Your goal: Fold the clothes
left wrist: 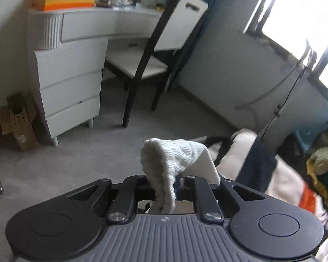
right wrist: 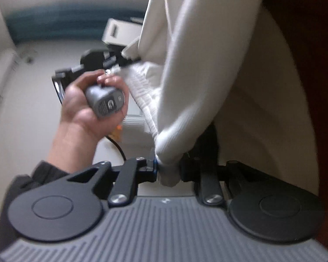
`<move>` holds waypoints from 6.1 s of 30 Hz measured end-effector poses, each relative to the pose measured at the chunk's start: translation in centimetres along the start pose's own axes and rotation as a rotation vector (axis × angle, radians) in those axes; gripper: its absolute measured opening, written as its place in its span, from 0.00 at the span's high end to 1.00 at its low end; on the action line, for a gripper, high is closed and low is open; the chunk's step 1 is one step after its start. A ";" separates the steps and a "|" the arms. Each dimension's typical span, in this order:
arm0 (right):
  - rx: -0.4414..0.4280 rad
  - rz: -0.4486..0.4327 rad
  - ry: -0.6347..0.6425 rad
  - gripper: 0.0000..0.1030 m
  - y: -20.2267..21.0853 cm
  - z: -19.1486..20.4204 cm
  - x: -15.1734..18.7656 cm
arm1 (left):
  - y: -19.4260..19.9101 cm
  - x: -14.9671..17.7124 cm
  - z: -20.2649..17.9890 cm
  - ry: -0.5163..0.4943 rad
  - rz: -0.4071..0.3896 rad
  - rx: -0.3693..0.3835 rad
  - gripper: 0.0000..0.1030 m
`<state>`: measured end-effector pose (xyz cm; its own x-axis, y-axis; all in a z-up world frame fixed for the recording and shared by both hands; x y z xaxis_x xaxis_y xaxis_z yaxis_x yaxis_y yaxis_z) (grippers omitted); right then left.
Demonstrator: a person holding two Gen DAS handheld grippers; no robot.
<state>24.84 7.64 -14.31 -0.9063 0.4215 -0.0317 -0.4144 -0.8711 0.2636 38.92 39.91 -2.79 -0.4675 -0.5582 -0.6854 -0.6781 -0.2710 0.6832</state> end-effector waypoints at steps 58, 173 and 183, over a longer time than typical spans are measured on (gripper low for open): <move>0.546 -0.756 1.045 0.16 42.2 0.4 -2.2 | 35.6 40.1 -12.9 -0.468 -0.304 0.518 0.16; 0.468 -1.197 -0.066 0.94 60.3 -15.7 -21.9 | 23.1 37.4 -13.6 -0.019 0.000 0.666 0.19; 0.420 -1.093 -0.299 0.92 60.6 -18.2 -16.1 | 16.2 33.2 -2.1 0.586 0.123 0.379 0.21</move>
<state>12.82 -56.55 -15.39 -0.0157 0.9745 -0.2240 -0.8401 0.1087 0.5314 13.57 15.30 -13.93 -0.2432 -0.9264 -0.2874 -0.8403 0.0532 0.5396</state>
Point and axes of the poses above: each gripper's, at about its wrist camera, not at the fingertips, and y roughly against the way its jaws point, z to its left, x to its underside, the point moved 1 cm from there along -y, roughly the way its jaws point, and after that the axes turned 2 degrees about -z, right-handed, at the moved point
